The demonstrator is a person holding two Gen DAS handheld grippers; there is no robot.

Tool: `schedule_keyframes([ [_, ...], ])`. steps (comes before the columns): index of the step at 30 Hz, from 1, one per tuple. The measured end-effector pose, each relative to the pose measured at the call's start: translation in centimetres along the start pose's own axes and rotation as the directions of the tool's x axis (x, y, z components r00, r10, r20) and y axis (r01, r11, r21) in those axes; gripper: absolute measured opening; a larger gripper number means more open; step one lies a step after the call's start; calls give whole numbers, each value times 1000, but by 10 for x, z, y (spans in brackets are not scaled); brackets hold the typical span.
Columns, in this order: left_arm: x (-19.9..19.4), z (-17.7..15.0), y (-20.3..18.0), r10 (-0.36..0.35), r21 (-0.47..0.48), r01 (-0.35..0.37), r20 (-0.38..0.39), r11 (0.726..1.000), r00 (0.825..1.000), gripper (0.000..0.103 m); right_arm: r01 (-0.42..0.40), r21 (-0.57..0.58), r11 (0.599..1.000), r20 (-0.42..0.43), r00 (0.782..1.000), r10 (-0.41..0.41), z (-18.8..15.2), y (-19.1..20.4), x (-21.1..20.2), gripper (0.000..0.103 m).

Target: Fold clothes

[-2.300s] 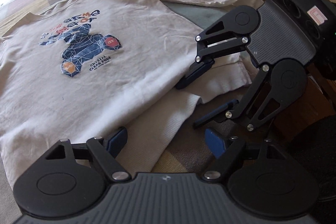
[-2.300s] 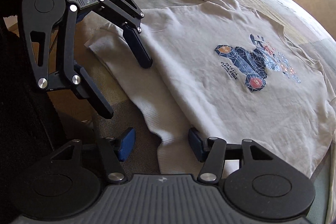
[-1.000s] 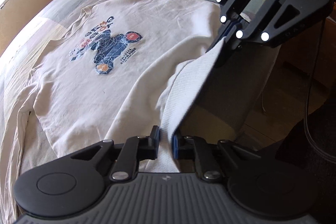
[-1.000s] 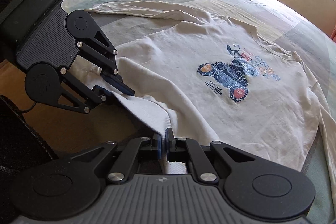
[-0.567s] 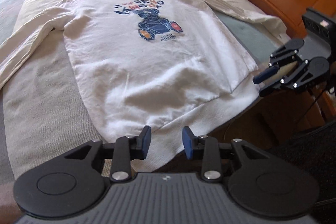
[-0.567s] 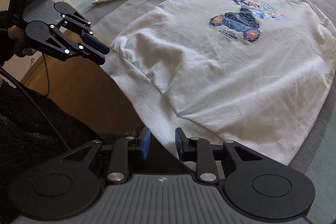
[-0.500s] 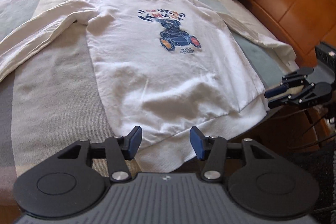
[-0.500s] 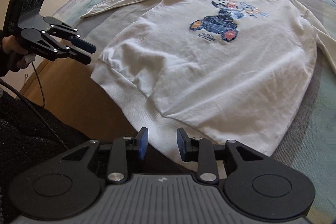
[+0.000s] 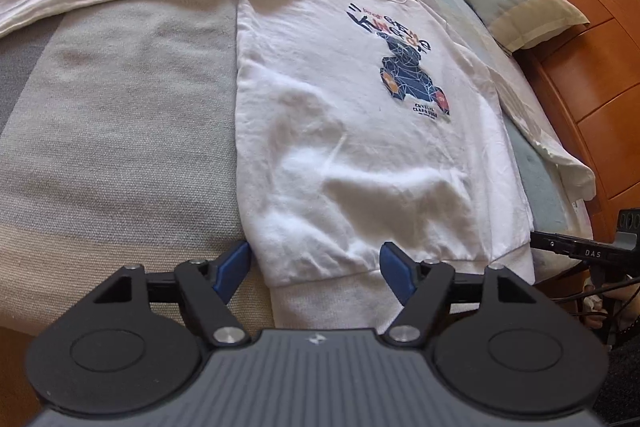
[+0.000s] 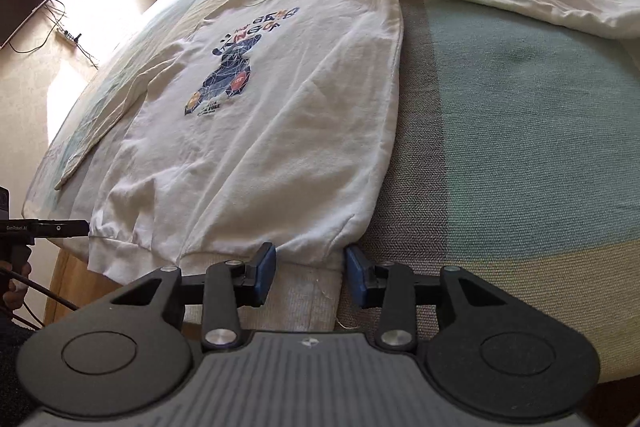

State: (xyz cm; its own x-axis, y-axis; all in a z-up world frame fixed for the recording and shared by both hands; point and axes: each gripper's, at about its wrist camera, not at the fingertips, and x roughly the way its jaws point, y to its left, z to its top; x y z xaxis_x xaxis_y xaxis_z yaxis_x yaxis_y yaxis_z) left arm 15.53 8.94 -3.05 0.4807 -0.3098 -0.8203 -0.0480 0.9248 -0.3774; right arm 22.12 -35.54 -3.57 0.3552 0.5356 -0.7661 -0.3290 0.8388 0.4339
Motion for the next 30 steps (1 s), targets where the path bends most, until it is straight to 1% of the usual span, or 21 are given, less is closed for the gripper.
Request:
schedule_keyframes([
  [1, 1, 0, -4, 32, 18, -32, 3, 999, 999, 49, 25, -18, 1000, 2, 1000, -25, 1, 3, 1, 37],
  [2, 1, 1, -5, 65, 29, -65, -2, 997, 998, 34, 48, -32, 998, 2, 999, -48, 1, 5, 1, 23],
  [3, 0, 1, -6, 99, 37, -99, -9, 994, 995, 18, 62, -34, 997, -2, 998, -62, 2, 5, 0, 20],
  [4, -2, 2, -1, 109, 17, -109, -19, 994, 994, 14, 66, -27, 997, -8, 998, -66, 2, 2, -2, 16],
  [5, -4, 3, 5, 108, -13, -109, -30, 994, 994, 14, 72, -25, 997, -16, 997, -72, 1, 0, -4, 15],
  [6, -8, 4, 8, 118, -21, -118, -35, 993, 992, 16, 81, -29, 996, -30, 996, -82, 1, -1, -6, 15],
  [8, -17, 6, 9, 144, -19, -145, -41, 989, 989, 15, 104, -31, 994, -59, 993, -106, 0, -5, -13, 15],
  [10, -28, 14, 4, 142, 11, -142, 1, 990, 990, 15, 112, -45, 993, -81, 990, -116, 2, -5, -21, 16],
  [13, -35, 36, -9, 95, 56, -100, 86, 993, 992, 19, 140, -108, 984, -34, 989, -144, 16, 8, -33, 18],
  [15, -23, 49, -20, 57, 111, -68, 99, 991, 993, 30, 135, -162, 978, 21, 991, -133, 30, 20, -36, 18],
  [16, -13, 52, -26, 46, 145, -58, 89, 988, 995, 32, 119, -196, 973, 39, 993, -113, 38, 26, -32, 19],
  [17, -1, 55, -33, 35, 183, -48, 76, 982, 996, 33, 106, -229, 968, 46, 994, -98, 44, 33, -24, 24],
  [19, 21, 56, -41, 18, 240, -28, 44, 970, 999, 35, 89, -303, 949, 37, 996, -82, 51, 46, -1, 28],
  [21, 35, 47, -37, 44, 249, -43, 2, 967, 999, 35, 93, -355, 930, 5, 995, -97, 45, 49, 18, 29],
  [22, 34, 38, -32, 46, 275, -48, 16, 960, 999, 35, 97, -377, 921, -11, 994, -109, 41, 49, 26, 30],
  [23, 29, 30, -28, 40, 300, -48, 33, 953, 999, 40, 102, -401, 911, -14, 993, -117, 34, 47, 29, 33],
  [24, 23, 24, -26, 51, 311, -59, 32, 949, 998, 39, 107, -428, 897, 3, 993, -118, 23, 43, 23, 34],
  [25, 19, 20, -24, 69, 318, -74, 26, 945, 997, 39, 115, -445, 888, 10, 992, -123, 14, 38, 18, 45],
  [26, 15, 18, -24, 88, 330, -88, 17, 940, 996, 39, 127, -444, 887, 7, 990, -139, 7, 34, 13, 49],
  [29, 14, 25, -34, 141, 381, -124, -18, 916, 990, 40, 134, -414, 900, -11, 988, -152, 1, 27, -2, 49],
  [30, 16, 29, -43, 129, 406, -111, -16, 907, 992, 41, 142, -415, 899, -25, 986, -168, 5, 29, -2, 49],
])
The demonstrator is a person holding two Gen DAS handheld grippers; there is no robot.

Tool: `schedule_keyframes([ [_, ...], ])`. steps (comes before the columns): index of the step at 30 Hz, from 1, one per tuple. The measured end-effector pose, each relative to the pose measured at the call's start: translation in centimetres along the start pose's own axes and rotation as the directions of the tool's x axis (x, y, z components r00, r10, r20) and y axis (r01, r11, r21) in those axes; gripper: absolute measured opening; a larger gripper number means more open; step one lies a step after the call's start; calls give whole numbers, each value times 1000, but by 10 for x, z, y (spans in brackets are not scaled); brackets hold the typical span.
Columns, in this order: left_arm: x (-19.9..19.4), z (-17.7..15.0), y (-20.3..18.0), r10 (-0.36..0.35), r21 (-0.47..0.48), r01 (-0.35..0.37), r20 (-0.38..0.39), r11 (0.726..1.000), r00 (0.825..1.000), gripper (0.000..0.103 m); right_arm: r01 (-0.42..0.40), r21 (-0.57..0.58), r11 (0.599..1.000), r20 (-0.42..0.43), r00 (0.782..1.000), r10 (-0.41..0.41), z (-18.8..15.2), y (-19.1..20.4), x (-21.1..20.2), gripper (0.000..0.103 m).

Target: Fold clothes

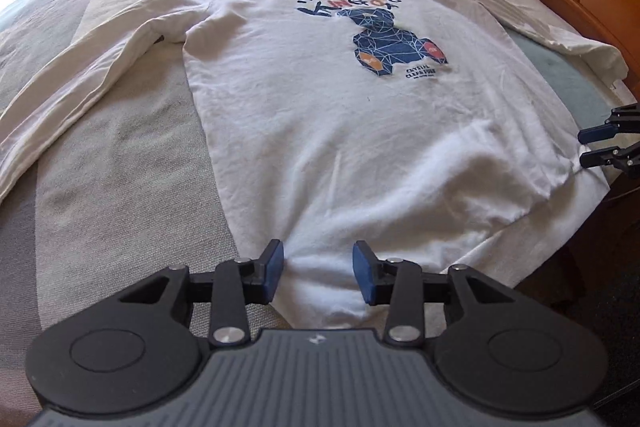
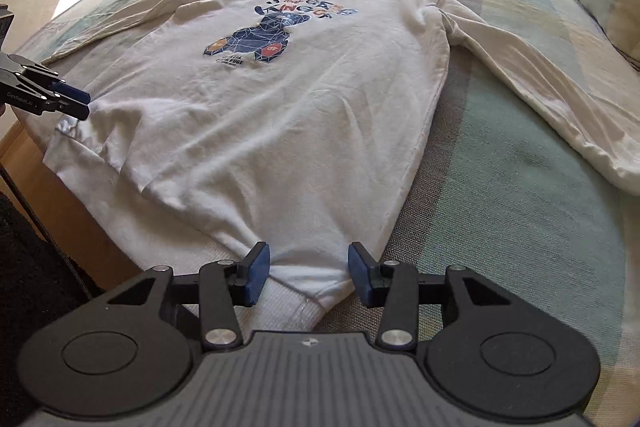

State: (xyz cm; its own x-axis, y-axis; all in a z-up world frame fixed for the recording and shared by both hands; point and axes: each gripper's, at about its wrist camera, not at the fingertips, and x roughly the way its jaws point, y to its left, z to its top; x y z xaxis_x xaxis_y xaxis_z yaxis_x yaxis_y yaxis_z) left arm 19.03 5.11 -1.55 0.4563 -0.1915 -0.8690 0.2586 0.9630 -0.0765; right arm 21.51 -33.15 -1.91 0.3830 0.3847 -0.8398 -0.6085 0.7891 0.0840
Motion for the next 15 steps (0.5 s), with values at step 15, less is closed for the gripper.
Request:
schedule_keyframes([
  [15, 5, -8, -29, -194, -8, 194, 7, 981, 981, 60, -52, -136, 989, 51, 997, 60, 22, 34, 28, 77],
])
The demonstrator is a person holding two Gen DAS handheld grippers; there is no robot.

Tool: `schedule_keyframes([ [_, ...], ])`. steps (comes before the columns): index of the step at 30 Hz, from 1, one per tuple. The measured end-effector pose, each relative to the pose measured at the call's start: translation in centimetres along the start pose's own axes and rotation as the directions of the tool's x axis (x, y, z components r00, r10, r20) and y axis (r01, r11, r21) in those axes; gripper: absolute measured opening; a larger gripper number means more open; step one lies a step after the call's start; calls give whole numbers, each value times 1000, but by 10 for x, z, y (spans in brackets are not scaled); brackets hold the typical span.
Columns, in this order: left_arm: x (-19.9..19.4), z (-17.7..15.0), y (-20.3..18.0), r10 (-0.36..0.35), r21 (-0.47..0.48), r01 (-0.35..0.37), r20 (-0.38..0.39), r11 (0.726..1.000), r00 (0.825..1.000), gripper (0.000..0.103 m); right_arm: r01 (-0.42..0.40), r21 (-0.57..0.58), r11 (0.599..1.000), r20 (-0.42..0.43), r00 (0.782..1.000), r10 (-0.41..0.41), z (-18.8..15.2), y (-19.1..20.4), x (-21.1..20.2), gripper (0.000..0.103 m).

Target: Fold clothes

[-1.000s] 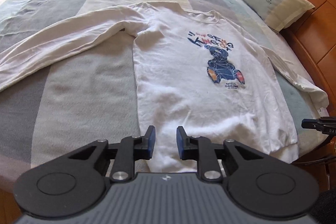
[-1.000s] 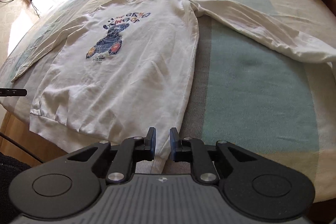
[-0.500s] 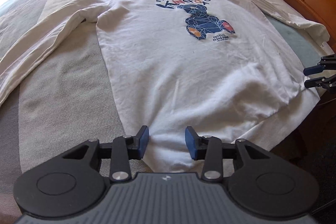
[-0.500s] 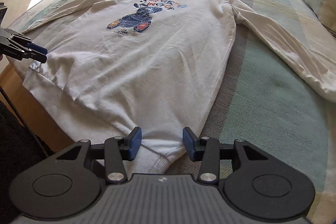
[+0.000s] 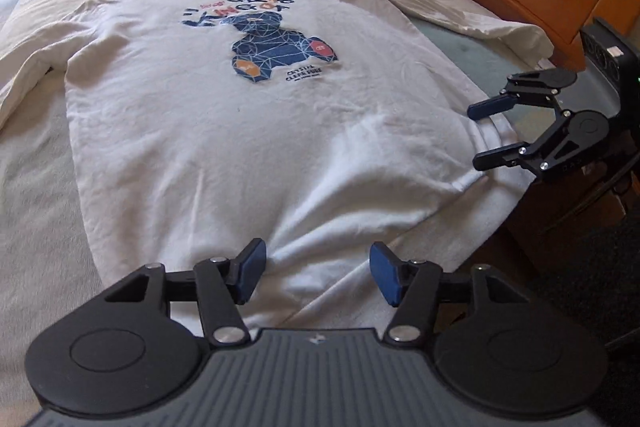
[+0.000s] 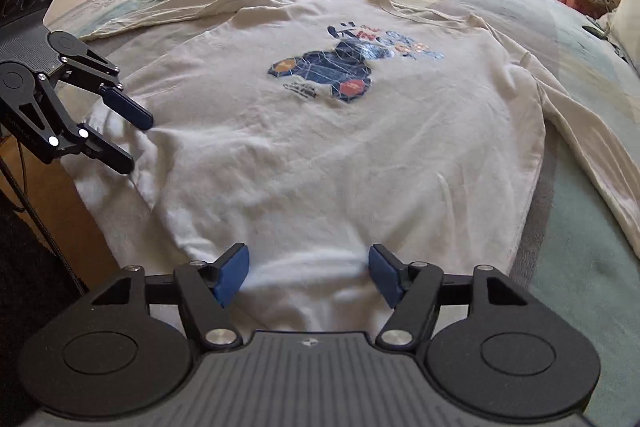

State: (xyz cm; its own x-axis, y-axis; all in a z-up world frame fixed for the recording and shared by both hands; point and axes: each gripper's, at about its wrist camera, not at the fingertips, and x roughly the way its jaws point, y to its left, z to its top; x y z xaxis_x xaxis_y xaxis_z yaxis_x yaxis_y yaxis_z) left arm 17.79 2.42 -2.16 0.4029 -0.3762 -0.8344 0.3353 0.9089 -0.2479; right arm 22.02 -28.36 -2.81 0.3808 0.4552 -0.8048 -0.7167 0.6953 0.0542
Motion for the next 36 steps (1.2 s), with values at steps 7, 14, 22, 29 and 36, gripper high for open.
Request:
schedule_keyframes([
  [7, -2, 61, 14, 86, 41, -93, 141, 995, 986, 68, 10, 144, 990, 72, 997, -21, 20, -36, -15, 82],
  [14, 48, 102, 52, 166, -44, -161, 127, 986, 978, 71, 26, 174, 984, 142, 989, -51, 87, -81, 50, 88],
  [22, 25, 61, 76, 223, -248, -188, 123, 950, 967, 74, 99, 143, 985, 80, 991, -111, 51, -89, 54, 103],
  [29, 26, 96, 57, 266, -179, -240, 138, 954, 954, 74, 154, 166, 974, 23, 987, -160, 58, -83, 58, 103],
  [36, 57, 147, 70, 219, -198, -178, 214, 964, 952, 76, 162, 146, 976, -37, 987, -158, 67, -82, 63, 103],
])
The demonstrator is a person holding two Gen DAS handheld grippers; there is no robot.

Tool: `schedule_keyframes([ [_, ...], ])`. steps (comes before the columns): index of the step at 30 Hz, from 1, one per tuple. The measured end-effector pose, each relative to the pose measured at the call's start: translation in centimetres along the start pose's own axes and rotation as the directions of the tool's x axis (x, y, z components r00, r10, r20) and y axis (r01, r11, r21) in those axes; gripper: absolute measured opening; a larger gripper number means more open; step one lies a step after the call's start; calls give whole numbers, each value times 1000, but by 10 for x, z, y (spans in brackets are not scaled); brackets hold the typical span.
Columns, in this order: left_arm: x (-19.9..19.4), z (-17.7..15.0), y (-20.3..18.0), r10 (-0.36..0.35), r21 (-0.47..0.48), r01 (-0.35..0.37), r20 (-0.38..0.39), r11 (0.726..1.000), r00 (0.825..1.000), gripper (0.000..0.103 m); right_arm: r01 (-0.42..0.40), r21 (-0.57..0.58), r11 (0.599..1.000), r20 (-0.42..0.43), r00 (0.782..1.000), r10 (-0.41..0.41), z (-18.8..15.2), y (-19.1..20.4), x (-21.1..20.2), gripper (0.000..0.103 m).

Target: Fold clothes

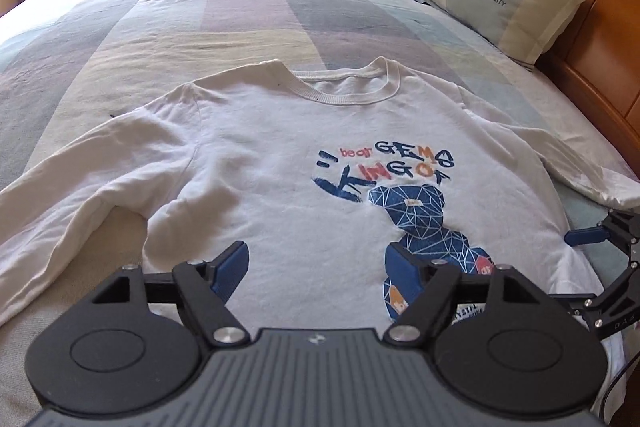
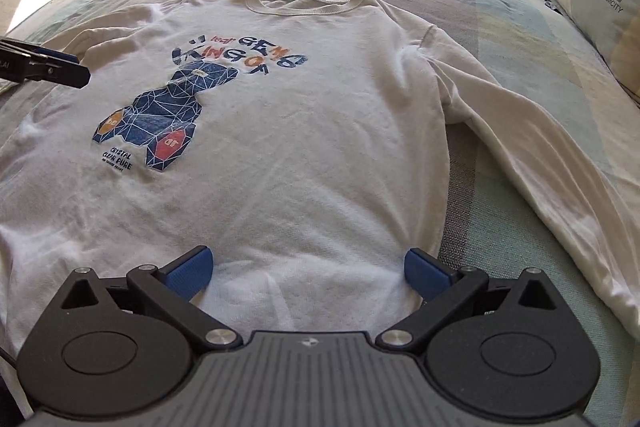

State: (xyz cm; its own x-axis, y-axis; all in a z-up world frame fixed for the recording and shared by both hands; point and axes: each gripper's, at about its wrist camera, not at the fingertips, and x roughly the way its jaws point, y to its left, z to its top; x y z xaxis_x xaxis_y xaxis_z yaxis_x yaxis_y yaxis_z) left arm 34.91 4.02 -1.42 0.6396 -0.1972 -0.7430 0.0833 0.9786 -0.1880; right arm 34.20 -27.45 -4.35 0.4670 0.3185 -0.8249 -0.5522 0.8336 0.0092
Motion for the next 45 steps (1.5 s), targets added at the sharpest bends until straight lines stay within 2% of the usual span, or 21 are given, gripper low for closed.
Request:
schedule_keyframes([
  [5, 21, -4, 24, 34, -53, -35, -24, 998, 999, 76, 12, 7, 1000, -7, 1000, -12, 2, 2, 1, 103],
  [7, 16, -8, 38, 46, -76, -47, -17, 996, 999, 76, 21, 21, 1000, 0, 1000, -21, 0, 3, 0, 103],
  [11, 2, -2, 56, 8, -132, -12, -36, 991, 999, 76, 48, 54, 997, 0, 999, -48, 2, 5, 2, 103],
  [13, -3, 6, 56, -57, -106, 57, 0, 993, 998, 77, 64, 73, 995, -2, 998, -64, 3, 6, 3, 103],
  [14, -4, 10, 55, -104, -88, 106, 24, 990, 994, 80, 77, 87, 993, -3, 997, -77, 5, 7, 4, 103],
  [15, -1, 16, 54, -149, -70, 151, 40, 986, 988, 87, 89, 101, 991, -5, 996, -89, 6, 9, 5, 103],
  [17, 9, 25, 54, -221, -34, 223, 56, 974, 974, 89, 115, 130, 985, -14, 993, -114, 9, 11, 8, 103],
  [19, 23, 30, 57, -209, -22, 210, 40, 978, 977, 89, 139, 158, 978, -27, 990, -136, 12, 13, 10, 103],
  [22, 41, 30, 75, -82, -63, 82, -2, 995, 997, 86, 168, 197, 966, -49, 986, -161, 17, 14, 13, 103],
  [25, 34, 34, 89, -84, -105, 84, 1, 991, 996, 86, 196, 238, 951, -70, 980, -185, 20, 15, 15, 103],
  [28, 25, 45, 88, -166, -77, 167, 14, 983, 986, 86, 230, 287, 930, -96, 973, -211, 22, 18, 16, 103],
  [31, 27, 60, 75, -279, -6, 279, 31, 960, 960, 90, 253, 327, 910, -111, 967, -229, 21, 19, 17, 103],
  [33, 41, 67, 69, -298, -2, 298, 2, 955, 955, 90, 259, 341, 904, -114, 966, -234, 21, 20, 17, 103],
  [34, 48, 68, 69, -283, -13, 283, -12, 959, 959, 90, 261, 347, 901, -115, 965, -236, 22, 20, 16, 103],
  [36, 64, 69, 75, -122, -41, 120, -43, 992, 992, 89, 267, 357, 895, -116, 964, -241, 22, 20, 16, 103],
  [38, 69, 71, 87, -11, -73, 7, -57, 997, 998, 87, 273, 370, 888, -110, 962, -250, 20, 21, 16, 103],
  [41, 54, 74, 96, -63, -135, 58, -36, 989, 997, 89, 282, 392, 876, -93, 959, -267, 17, 24, 14, 103],
  [43, 40, 77, 85, -78, -103, 78, -5, 992, 997, 89, 284, 400, 871, -83, 958, -275, 15, 25, 14, 103],
  [45, 31, 74, 69, -130, -52, 131, 17, 990, 991, 91, 285, 404, 869, -75, 958, -278, 14, 25, 14, 103],
])
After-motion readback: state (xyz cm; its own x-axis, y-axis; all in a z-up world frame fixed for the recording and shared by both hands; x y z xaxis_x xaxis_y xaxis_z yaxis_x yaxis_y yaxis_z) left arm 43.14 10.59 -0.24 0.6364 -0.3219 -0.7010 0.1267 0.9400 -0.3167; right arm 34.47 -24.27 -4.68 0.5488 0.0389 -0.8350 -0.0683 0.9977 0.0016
